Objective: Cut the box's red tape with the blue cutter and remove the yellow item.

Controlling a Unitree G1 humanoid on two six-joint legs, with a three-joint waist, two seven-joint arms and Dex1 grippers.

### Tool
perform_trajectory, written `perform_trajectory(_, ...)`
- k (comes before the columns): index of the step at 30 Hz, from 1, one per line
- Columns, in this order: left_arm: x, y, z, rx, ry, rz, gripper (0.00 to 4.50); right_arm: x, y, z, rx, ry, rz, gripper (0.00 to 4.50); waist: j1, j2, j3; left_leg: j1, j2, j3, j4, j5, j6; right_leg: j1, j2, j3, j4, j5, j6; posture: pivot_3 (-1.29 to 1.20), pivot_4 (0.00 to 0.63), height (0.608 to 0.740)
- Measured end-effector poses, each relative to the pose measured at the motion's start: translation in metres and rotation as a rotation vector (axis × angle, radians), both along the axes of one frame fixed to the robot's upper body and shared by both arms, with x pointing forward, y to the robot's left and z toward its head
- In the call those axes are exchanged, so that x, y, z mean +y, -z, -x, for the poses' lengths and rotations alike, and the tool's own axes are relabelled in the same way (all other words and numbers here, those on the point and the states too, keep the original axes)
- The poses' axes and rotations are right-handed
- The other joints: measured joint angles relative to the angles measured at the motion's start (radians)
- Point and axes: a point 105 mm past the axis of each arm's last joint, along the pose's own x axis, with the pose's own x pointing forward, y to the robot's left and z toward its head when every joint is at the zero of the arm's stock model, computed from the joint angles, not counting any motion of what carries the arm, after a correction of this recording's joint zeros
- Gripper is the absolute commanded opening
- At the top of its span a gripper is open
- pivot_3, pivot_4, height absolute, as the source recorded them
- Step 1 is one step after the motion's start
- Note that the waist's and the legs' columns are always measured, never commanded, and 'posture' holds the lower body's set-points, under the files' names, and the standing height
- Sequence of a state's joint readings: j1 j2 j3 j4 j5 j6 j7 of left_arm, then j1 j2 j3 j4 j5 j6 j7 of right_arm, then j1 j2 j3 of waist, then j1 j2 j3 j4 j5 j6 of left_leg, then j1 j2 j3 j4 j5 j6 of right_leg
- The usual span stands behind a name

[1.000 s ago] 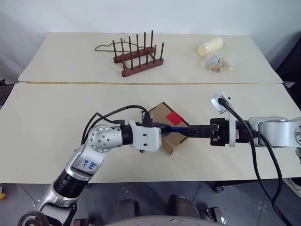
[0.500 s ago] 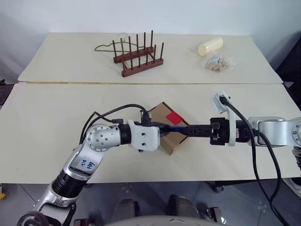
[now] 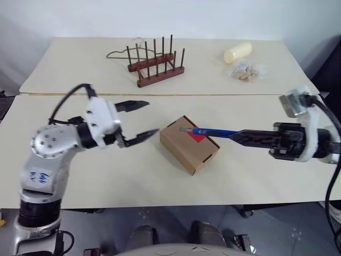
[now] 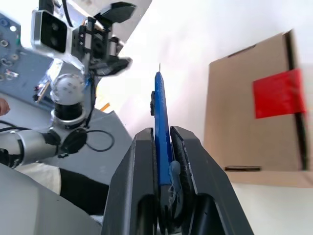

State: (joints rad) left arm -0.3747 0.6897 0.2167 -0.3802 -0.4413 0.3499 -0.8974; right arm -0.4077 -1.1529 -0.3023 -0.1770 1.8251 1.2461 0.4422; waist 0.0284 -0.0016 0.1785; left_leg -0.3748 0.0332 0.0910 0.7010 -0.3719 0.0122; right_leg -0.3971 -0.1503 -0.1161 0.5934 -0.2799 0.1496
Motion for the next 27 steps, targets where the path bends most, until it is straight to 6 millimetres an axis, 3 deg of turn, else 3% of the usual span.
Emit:
perform_trajectory(2, 0.019, 0.015, -0.003, 0.078, -0.039, 0.006, 3.52, -0.018, 0.002, -0.002, -0.021, 0.084, 0.025, 0.15, 0.003, 0.0, 0.0, 0.0, 0.0, 0.0, 0.0, 0.0, 0.0, 0.0, 0.0, 0.0, 0.0, 0.0, 0.0, 0.0, 0.15, 0.74)
perform_trajectory(6, 0.032, 0.045, -0.007, 0.189, -0.047, 0.016, 2.31, -0.054, 0.021, -0.004, -0.039, 0.249, 0.128, 0.15, 0.011, 0.0, 0.0, 0.0, -0.001, 0.001, 0.0, 0.0, 0.0, 0.0, 0.0, 0.0, -0.001, 0.0, 0.0, 0.0, 0.15, 0.74)
perform_trajectory(10, 0.024, 0.053, -0.012, 0.209, -0.024, -0.014, 1.05, -0.073, 0.017, -0.005, -0.129, 0.323, 0.191, 0.15, 0.011, 0.0, 0.0, 0.001, 0.0, 0.002, 0.0, 0.0, -0.001, 0.0, 0.0, 0.001, 0.0, 0.0, 0.0, 0.0, 0.15, 0.74)
perform_trajectory(13, -0.001, 0.04, -0.02, 0.168, 0.044, -0.029, 0.04, -0.073, 0.014, -0.007, -0.177, 0.32, 0.227, 0.15, 0.015, 0.0, 0.0, 0.001, -0.001, 0.002, 0.001, 0.0, -0.001, 0.0, 0.0, 0.002, 0.001, 0.0, 0.001, 0.0, 0.15, 0.74)
perform_trajectory(16, -0.051, 0.027, -0.026, 0.136, 0.18, -0.064, 0.01, -0.049, -0.006, -0.012, -0.293, 0.238, 0.266, 0.15, 0.013, 0.0, 0.0, 0.002, -0.001, 0.002, 0.002, 0.0, -0.001, 0.001, 0.0, 0.002, 0.001, 0.0, 0.001, 0.0, 0.15, 0.74)
perform_trajectory(18, -0.075, 0.034, -0.029, 0.136, 0.236, -0.156, 0.01, -0.034, -0.016, -0.014, -0.361, 0.193, 0.319, 0.15, 0.009, 0.0, 0.0, 0.002, -0.001, 0.002, -0.001, 0.001, -0.001, 0.001, 0.001, 0.002, 0.0, 0.0, 0.001, 0.0, 0.15, 0.74)
perform_trajectory(23, -0.095, 0.059, -0.05, 0.182, 0.209, -0.265, 0.01, -0.02, -0.006, -0.026, -0.344, 0.192, 0.447, 0.15, -0.004, 0.0, 0.0, 0.0, -0.001, 0.002, -0.002, 0.0, -0.001, -0.001, 0.001, 0.0, -0.001, 0.0, 0.001, 0.0, 0.15, 0.74)
perform_trajectory(27, -0.111, 0.064, -0.061, 0.161, 0.176, -0.316, 0.01, 0.002, -0.02, -0.035, -0.375, 0.185, 0.47, 0.15, -0.004, 0.0, 0.0, 0.0, 0.0, 0.002, -0.002, 0.0, -0.001, -0.001, 0.001, 0.0, 0.0, 0.0, 0.001, 0.0, 0.15, 0.74)
